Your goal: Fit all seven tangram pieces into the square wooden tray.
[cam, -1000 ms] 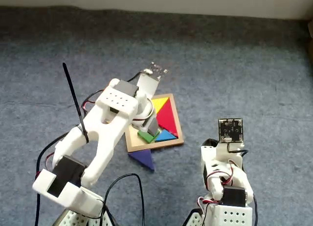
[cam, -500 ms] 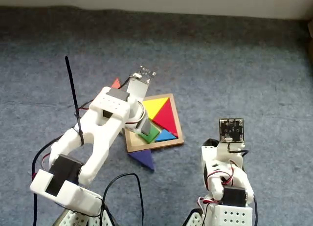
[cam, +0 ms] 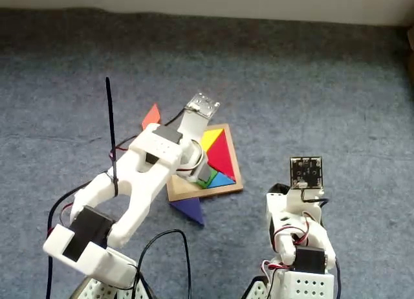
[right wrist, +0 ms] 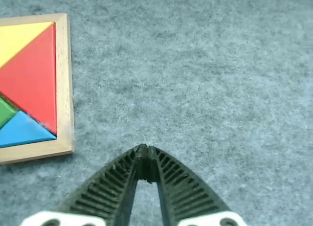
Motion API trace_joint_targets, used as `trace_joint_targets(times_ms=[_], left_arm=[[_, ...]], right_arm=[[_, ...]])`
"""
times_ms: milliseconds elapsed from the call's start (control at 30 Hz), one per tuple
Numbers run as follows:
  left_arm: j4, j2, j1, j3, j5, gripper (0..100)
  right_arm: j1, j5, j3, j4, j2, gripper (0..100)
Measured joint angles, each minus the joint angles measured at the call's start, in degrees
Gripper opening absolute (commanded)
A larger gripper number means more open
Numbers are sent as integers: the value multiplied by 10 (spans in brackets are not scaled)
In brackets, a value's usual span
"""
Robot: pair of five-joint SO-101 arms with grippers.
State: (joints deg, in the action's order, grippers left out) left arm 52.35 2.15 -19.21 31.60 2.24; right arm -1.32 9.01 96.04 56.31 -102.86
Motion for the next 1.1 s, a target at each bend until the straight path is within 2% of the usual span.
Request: trace_joint_targets(times_ms=[267, 400, 667, 833, 1033, 1100], left_arm=[[-5, 53, 2, -54, 40, 280], [25, 54, 0, -75, 45, 280], [67, -99, 3, -43, 45, 280], [110, -205, 63, -7, 45, 280], [159, -222, 167, 4, 45, 280], [162, -222, 184, 17, 69, 284]], right_arm=[[0, 0, 0, 0, 0, 9], [0, 0, 0, 0, 0, 9], [0, 0, 0, 0, 0, 9], [0, 0, 0, 0, 0, 9], [0, 0, 0, 0, 0, 9], [0, 0, 0, 0, 0, 9]])
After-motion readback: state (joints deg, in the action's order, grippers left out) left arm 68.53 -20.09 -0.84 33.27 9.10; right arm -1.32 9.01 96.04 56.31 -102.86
